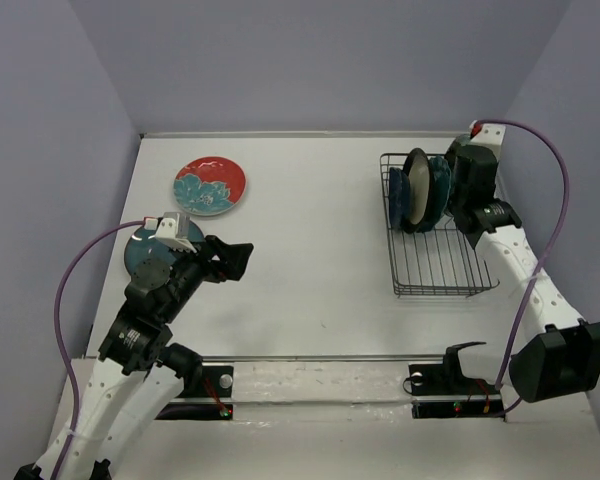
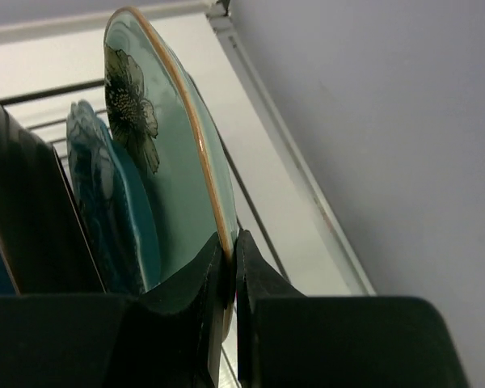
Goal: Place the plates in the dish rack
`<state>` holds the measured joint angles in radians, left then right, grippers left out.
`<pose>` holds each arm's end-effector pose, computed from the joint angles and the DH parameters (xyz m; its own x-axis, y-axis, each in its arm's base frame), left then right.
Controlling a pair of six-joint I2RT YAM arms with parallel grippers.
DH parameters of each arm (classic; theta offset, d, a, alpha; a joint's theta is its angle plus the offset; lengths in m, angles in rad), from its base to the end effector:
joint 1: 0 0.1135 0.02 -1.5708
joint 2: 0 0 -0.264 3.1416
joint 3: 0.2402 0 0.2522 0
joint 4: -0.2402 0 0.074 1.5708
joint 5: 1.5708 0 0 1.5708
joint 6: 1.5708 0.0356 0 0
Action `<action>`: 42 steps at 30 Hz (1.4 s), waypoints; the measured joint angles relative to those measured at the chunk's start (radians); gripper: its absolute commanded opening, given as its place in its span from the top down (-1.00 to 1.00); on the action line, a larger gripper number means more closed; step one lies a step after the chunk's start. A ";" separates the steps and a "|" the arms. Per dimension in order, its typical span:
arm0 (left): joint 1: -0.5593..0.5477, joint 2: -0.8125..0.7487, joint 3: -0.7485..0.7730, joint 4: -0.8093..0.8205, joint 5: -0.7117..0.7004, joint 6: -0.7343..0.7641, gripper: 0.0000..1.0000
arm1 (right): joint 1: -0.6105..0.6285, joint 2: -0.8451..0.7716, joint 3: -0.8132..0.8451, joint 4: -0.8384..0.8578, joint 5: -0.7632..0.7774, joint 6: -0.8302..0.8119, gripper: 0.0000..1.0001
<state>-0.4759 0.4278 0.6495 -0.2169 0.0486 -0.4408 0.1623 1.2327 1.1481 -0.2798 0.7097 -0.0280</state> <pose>0.1015 -0.0543 0.3359 -0.2098 -0.3713 -0.9045 0.4547 0.7819 -0.4264 0.2761 0.0217 0.3656 -0.3650 -0.0813 -0.9275 0.4682 0.8450 -0.2583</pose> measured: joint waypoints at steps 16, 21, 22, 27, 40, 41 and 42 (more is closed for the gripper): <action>0.000 0.002 0.000 0.000 0.000 0.000 -0.98 | 0.000 -0.013 -0.109 -0.012 -0.023 0.067 0.86; 0.000 0.008 0.000 0.001 0.000 0.000 -0.98 | 0.000 -0.013 -0.101 0.000 -0.022 0.032 0.86; 0.000 0.009 0.000 0.001 0.000 0.000 -0.98 | 0.000 -0.013 -0.101 0.005 -0.023 0.030 0.86; 0.000 0.016 0.000 0.001 0.000 0.000 -0.98 | 0.000 0.013 -0.101 0.026 -0.025 0.024 0.87; 0.000 0.025 0.000 0.003 0.000 0.000 -0.98 | 0.001 0.113 -0.139 0.071 -0.063 0.061 0.86; 0.000 0.027 0.000 0.003 0.000 0.000 -0.98 | 0.001 0.114 -0.143 0.076 -0.063 0.068 0.83; 0.000 0.029 0.000 0.003 0.000 0.000 -0.98 | 0.001 0.114 -0.145 0.078 -0.063 0.071 0.76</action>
<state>-0.4759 0.4568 0.6495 -0.2138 0.0483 -0.4412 0.1631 1.3472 1.0035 -0.2020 0.6468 0.0429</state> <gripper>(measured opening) 0.990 0.119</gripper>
